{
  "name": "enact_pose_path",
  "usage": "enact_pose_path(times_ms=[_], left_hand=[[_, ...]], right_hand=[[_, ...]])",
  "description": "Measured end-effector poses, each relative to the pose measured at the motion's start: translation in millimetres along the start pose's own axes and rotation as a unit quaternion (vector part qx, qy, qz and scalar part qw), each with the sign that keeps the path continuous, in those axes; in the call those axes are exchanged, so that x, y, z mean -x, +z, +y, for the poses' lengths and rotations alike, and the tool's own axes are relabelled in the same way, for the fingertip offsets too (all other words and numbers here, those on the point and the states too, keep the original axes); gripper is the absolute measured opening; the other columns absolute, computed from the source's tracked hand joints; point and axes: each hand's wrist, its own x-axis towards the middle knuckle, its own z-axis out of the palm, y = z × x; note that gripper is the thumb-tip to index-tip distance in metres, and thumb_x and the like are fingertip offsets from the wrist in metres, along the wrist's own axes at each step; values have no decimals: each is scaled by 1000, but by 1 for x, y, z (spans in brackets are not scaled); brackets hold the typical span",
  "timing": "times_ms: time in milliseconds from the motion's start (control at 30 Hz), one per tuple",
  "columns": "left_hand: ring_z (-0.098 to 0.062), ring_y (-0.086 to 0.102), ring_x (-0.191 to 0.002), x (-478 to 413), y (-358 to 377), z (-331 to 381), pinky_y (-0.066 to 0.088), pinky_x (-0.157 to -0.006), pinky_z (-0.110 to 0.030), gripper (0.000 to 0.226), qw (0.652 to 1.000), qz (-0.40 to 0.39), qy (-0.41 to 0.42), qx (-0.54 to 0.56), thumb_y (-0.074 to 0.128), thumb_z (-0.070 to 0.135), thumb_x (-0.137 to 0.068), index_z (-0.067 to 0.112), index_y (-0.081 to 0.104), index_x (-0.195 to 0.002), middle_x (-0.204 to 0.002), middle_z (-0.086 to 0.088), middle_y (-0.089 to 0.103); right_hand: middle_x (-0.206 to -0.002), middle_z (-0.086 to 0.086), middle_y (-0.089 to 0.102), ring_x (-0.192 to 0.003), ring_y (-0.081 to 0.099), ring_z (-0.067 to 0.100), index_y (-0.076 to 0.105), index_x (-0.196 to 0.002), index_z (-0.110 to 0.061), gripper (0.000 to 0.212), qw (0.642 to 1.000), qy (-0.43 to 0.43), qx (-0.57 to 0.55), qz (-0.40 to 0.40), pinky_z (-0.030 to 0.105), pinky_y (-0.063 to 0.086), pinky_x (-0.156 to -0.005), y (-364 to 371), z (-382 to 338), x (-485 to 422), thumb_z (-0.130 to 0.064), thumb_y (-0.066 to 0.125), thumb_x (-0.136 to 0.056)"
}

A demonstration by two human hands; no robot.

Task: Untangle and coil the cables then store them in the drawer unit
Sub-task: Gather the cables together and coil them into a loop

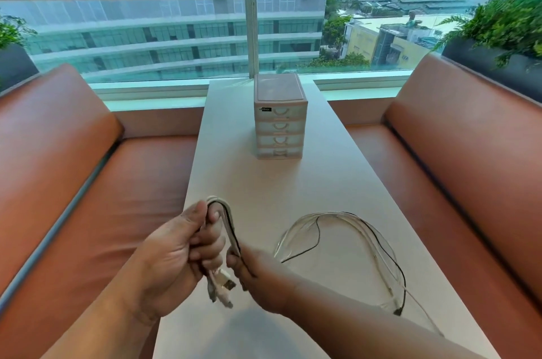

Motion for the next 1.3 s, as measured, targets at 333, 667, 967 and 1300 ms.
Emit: enact_pose_path(times_ms=[333,667,967,1300], left_hand=[[-4,18,-42,-7,-4,6,14,-38,-18,41,993,34,61,-97,40,35,-92,6,63,-109,-58,5,24],[-4,31,-42,-20,-11,-13,34,-33,-19,46,965,85,127,-215,56,29,-87,22,51,-133,-66,6,56],[-9,55,-53,-25,-21,-18,44,-40,-27,43,925,124,151,-326,37,9,-101,29,42,-138,-91,0,64],[-16,65,-110,-30,-27,-18,45,-99,-38,37,940,156,148,-263,32,7,-101,18,49,-133,-112,-8,69]], right_hand=[[-88,13,60,-81,54,32,49,-95,-12,31,994,36,101,3,40,45,-74,-14,-3,1,-38,32,-102],[-95,19,62,-83,57,40,49,-104,-9,29,971,-29,232,-46,42,43,-68,-10,-27,2,-33,31,-104],[-96,19,61,-79,52,36,48,-102,-10,26,963,-21,264,-44,37,35,-66,-19,-38,3,-30,32,-104],[-89,17,59,-78,55,36,47,-94,-11,18,963,-40,259,-64,39,45,-67,-20,-44,4,-25,38,-102]])
